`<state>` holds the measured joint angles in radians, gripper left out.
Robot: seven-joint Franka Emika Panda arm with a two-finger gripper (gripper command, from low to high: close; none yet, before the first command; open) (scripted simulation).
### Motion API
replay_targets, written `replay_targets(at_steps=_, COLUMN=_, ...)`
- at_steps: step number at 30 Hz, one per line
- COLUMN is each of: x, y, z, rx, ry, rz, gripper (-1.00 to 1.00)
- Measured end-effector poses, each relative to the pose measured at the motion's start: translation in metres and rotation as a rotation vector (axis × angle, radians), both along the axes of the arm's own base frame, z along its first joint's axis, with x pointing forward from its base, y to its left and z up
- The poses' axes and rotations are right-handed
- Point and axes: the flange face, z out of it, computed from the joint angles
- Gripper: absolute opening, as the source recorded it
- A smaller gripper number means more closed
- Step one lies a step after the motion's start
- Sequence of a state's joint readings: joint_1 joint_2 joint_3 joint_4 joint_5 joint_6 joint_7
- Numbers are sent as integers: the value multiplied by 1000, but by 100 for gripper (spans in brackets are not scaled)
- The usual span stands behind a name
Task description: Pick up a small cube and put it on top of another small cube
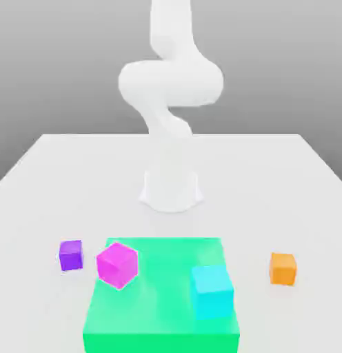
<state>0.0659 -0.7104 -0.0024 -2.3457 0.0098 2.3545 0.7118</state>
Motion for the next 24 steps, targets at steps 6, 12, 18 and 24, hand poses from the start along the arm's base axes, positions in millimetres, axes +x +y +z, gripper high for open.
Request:
replay_targets(at_steps=6, x=48, y=75, z=-135, rx=-135, ry=182, rz=334, gripper=0)
replay_targets(at_steps=12, x=40, y=147, z=-271, rx=-273, ry=340, rz=670, gripper=0)
replay_targets(at_steps=18, x=-19, y=203, z=-398, rx=-422, ry=483, rz=1029, gripper=0)
replay_targets(at_steps=24, x=-65, y=211, z=-490, rx=-511, ry=573, rz=1234, gripper=0)
